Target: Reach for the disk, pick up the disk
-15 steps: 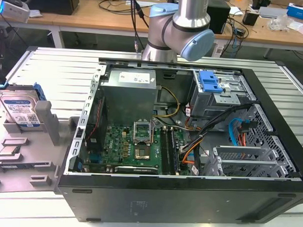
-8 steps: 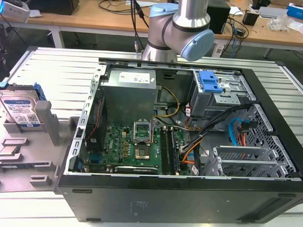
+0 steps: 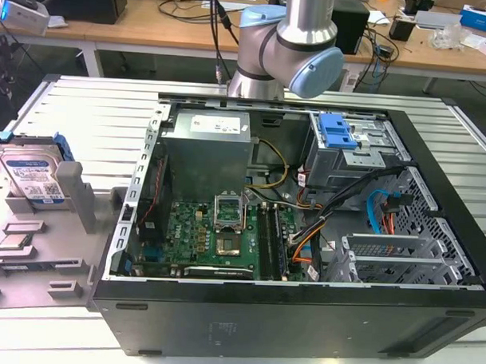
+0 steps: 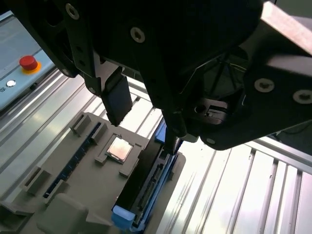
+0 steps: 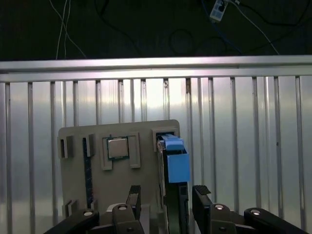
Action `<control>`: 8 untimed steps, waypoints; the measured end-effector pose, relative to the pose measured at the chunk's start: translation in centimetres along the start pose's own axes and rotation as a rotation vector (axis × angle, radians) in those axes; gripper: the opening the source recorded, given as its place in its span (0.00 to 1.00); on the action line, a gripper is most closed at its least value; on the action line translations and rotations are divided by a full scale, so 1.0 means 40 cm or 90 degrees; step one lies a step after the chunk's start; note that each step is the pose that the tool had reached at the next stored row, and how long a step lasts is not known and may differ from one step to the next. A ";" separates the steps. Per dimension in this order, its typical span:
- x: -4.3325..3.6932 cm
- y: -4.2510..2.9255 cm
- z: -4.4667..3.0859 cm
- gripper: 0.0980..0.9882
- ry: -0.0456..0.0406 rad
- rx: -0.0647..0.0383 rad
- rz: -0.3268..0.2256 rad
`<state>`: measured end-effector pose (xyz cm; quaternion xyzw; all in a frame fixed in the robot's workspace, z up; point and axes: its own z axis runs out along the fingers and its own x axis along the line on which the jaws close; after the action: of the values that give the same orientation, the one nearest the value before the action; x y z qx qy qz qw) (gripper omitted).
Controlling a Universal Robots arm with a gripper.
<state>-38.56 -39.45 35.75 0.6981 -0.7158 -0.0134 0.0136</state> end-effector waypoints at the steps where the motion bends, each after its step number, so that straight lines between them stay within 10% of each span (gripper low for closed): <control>1: -0.006 0.000 0.000 0.50 0.0000 0.000 0.000; 8: -0.011 0.002 0.014 0.50 0.0001 0.000 0.000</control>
<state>-38.64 -39.00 35.18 0.6981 -0.7157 -0.0133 0.0137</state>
